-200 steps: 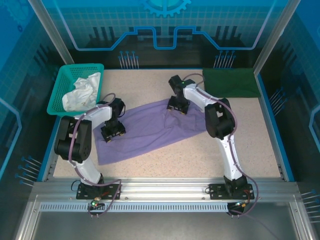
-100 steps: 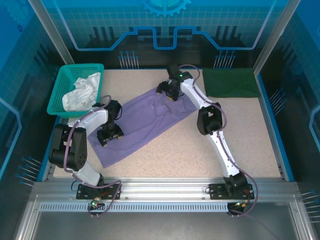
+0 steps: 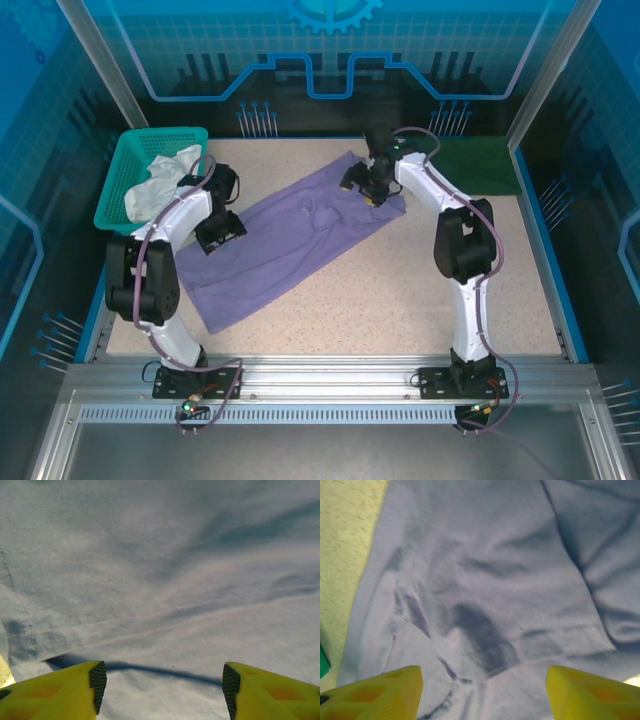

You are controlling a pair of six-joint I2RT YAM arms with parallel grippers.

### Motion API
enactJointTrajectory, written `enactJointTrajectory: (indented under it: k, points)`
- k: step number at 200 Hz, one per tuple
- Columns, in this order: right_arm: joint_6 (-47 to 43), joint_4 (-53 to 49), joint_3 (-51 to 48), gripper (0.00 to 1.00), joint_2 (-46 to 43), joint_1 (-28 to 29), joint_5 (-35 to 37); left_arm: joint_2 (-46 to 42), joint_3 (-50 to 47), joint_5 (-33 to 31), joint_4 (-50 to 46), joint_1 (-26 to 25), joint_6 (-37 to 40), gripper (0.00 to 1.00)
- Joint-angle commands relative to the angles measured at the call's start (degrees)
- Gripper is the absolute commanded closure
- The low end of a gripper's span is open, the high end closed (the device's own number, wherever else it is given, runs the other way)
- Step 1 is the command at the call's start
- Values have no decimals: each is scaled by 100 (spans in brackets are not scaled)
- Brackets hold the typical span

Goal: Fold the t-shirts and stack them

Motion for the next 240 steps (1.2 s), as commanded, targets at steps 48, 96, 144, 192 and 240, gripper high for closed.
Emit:
enactJointTrajectory:
  k: [48, 96, 144, 192, 240]
  points:
    - [173, -303, -363, 36, 811, -2, 644, 492, -855, 518, 321, 322, -68, 36]
    - [-229, -764, 755, 35, 1710, -349, 823, 461, -1216, 861, 476, 239, 42, 36]
    - [-42, -835, 2129, 33, 2686, -661, 216, 404, -1415, 1408, 550, -266, -195, 37]
    - [91, -1154, 3793, 27, 3310, -925, -10, 146, -1463, 2008, 425, -948, -672, 37]
    - [-209, -899, 3091, 23, 2103, -1030, 70, -98, -1164, 2484, 146, -1325, -773, 36]
